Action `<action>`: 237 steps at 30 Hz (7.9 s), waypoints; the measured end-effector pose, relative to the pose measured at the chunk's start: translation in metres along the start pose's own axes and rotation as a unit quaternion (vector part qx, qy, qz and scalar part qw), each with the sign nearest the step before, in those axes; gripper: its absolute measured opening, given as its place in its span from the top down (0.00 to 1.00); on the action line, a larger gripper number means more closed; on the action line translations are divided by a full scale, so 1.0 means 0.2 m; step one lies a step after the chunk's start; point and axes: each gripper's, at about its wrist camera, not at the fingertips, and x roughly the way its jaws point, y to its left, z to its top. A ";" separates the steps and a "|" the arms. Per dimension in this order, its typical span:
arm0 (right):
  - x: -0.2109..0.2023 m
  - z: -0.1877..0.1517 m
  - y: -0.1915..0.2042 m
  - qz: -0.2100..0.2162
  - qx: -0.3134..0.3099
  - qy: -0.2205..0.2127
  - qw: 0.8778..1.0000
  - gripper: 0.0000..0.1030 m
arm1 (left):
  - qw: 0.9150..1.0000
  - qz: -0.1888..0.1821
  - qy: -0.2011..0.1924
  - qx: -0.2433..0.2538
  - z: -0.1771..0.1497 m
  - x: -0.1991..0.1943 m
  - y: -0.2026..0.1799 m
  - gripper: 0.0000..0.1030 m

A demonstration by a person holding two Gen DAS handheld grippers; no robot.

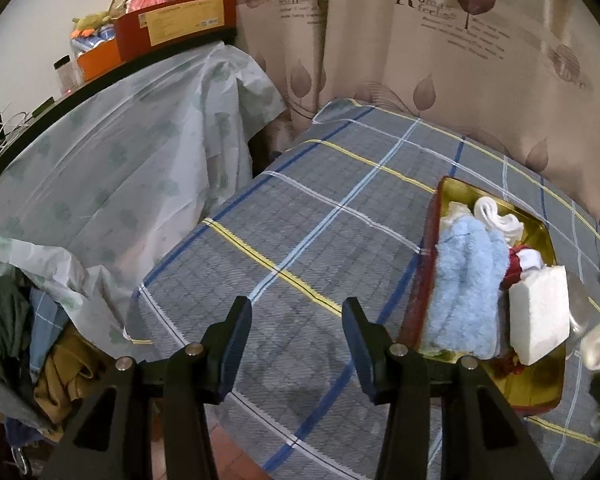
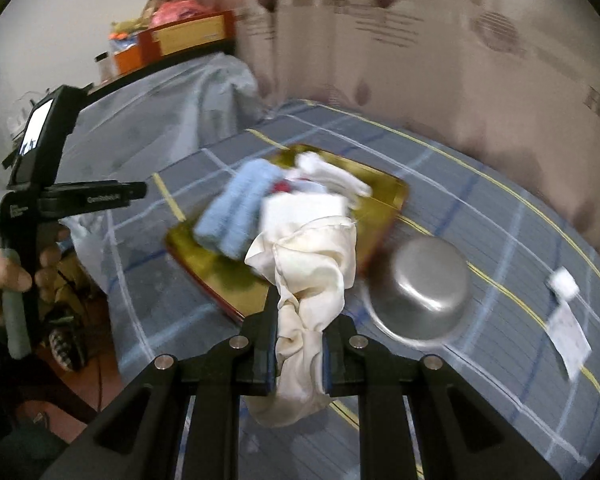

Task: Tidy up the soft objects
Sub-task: 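Carry the cream scrunchie into the gold tray and open the right tool, then move the right tool to the floral white pouch and grasp it, then grasp the white folded cloth with the left tool while the right tool holds the pouch, then carry the white folded cloth into the gold tray and open the left tool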

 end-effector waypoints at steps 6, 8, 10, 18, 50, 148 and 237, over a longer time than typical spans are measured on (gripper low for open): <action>0.17 0.09 0.16 0.038 -0.016 0.016 0.999 0.86 | 1.000 0.013 -0.004 -0.005 0.01 0.00 0.04 0.53; 0.22 0.10 0.19 0.041 -0.022 0.022 0.999 0.86 | 1.000 0.017 0.001 -0.006 0.01 0.01 0.05 0.53; 0.28 0.12 0.21 0.045 -0.021 0.028 0.998 0.86 | 1.000 0.019 0.003 -0.008 0.01 0.02 0.05 0.54; 0.43 0.18 0.21 0.023 -0.021 0.040 0.999 0.86 | 1.000 0.017 0.007 -0.009 0.00 0.03 0.06 0.53; 0.20 0.26 0.19 -0.009 -0.009 -0.041 0.999 0.32 | 1.000 0.011 0.012 -0.005 0.00 0.03 0.03 0.53; -0.33 -0.97 -1.79 -0.350 0.294 0.043 0.888 0.70 | 0.965 -0.138 -0.006 0.223 -0.10 -0.29 -1.14 0.54; -0.44 -1.11 -1.92 -0.340 0.323 0.034 0.883 0.68 | 0.886 -0.278 0.122 0.350 -0.37 -0.44 -1.67 0.88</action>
